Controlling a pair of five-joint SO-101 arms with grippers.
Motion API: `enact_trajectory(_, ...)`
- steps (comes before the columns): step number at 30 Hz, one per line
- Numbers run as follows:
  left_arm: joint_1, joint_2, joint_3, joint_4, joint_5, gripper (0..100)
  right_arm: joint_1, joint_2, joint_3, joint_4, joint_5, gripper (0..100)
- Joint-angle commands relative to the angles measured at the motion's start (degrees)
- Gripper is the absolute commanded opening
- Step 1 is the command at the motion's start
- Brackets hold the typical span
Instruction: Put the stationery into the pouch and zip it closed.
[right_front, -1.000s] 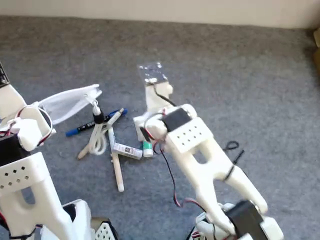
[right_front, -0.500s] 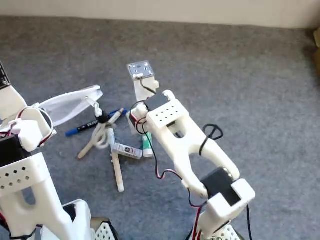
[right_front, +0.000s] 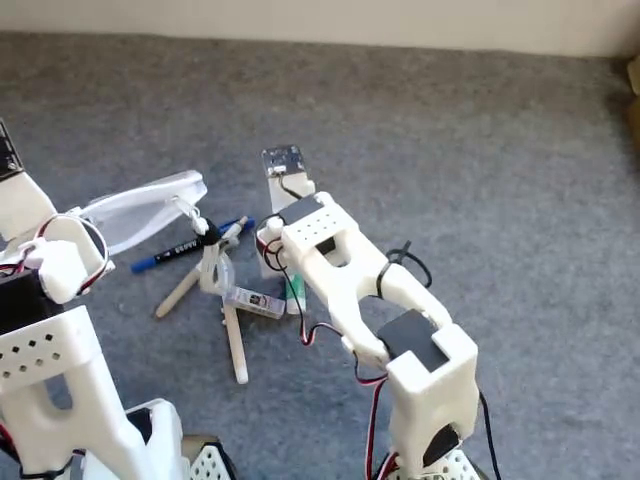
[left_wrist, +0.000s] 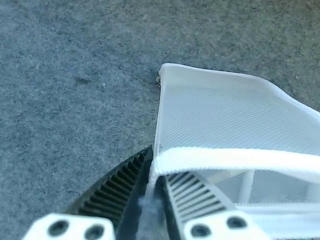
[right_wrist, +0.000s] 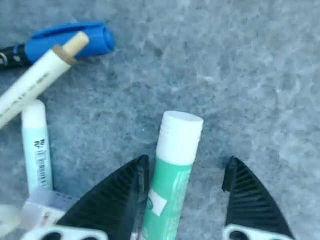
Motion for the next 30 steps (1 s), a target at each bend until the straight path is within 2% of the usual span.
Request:
enact_trajectory(1,-0.6,0.7,0.2,-0.3,0.3,1,-0.4,-0.6,-4.3,-0.9,-0.7,23.1)
enact_trajectory(9,-0.6,0.7,0.2,-0.3,0.2,1,-0.3,1.5,-4.3,-3.6,-0.6,14.4)
enact_trajectory(18,-0.6,0.7,0.3,-0.3,0.2,1,-0.3,1.3,-4.2,-3.2,-0.6,13.0)
enact_trajectory(24,-0.6,0.7,0.3,-0.2,0.2,1,-0.3,1.2,-4.1,-3.2,-0.6,2.9)
enact_trajectory(30,-0.4,0.7,0.3,0.2,0.2,1,0.6,0.6,-3.8,-3.2,-0.6,2.2)
